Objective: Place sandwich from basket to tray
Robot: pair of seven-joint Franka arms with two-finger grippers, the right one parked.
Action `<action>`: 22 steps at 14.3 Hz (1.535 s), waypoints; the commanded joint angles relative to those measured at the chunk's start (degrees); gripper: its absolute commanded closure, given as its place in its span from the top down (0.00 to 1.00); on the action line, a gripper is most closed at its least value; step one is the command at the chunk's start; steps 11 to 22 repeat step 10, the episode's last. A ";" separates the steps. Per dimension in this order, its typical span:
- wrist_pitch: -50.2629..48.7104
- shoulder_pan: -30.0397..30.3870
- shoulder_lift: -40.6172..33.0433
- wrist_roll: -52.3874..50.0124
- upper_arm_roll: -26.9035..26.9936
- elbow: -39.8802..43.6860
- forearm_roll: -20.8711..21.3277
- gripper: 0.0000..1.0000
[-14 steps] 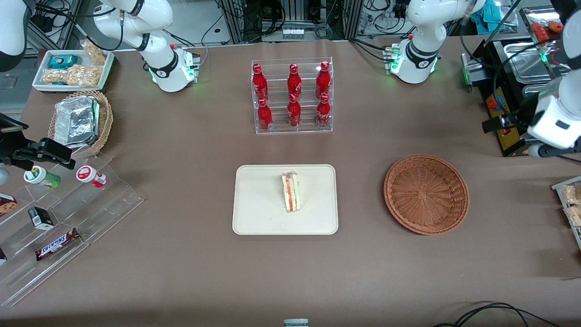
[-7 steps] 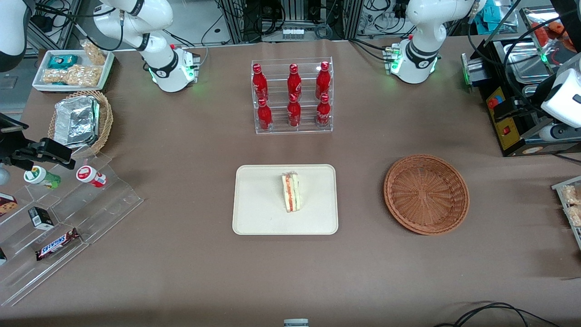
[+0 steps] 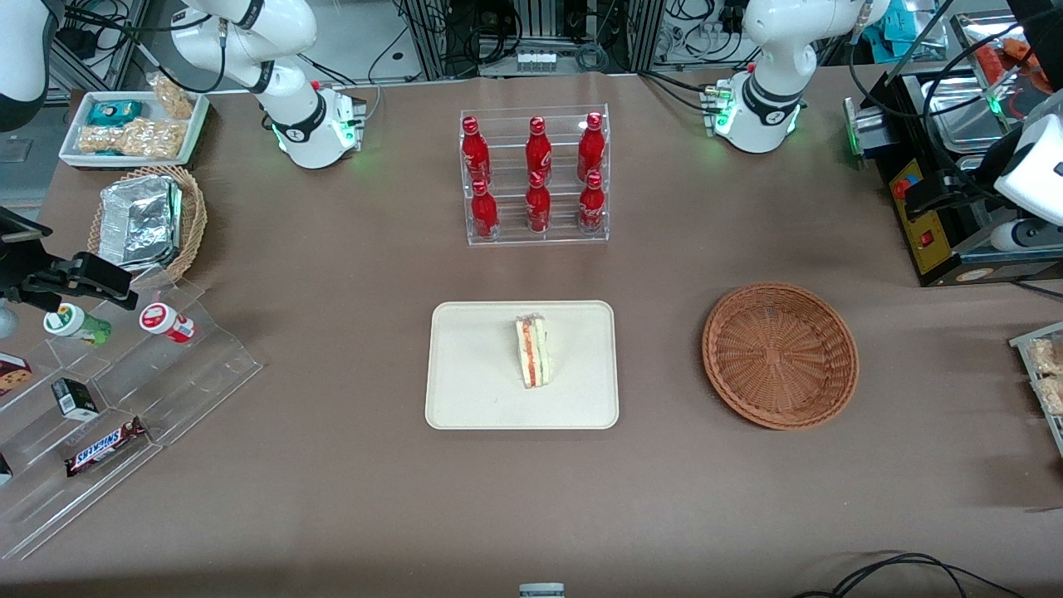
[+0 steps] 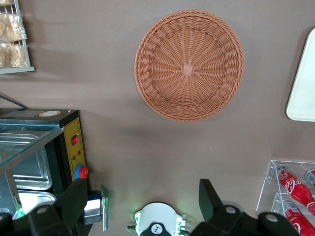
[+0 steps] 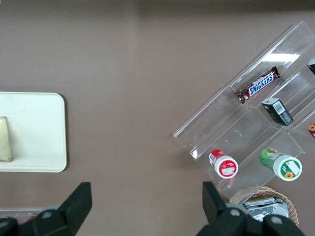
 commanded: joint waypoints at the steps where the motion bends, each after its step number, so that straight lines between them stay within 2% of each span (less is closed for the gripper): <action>1: -0.78 -0.97 0.31 0.08 -0.73 1.70 -0.75 1.00; 3: -0.60 -0.97 0.40 -1.84 -2.49 1.70 -0.93 1.00; 6: -0.51 -0.97 0.40 -3.53 -2.76 1.96 -3.73 1.00; 22: -0.51 -1.06 0.40 -3.62 -2.94 1.96 -3.74 1.00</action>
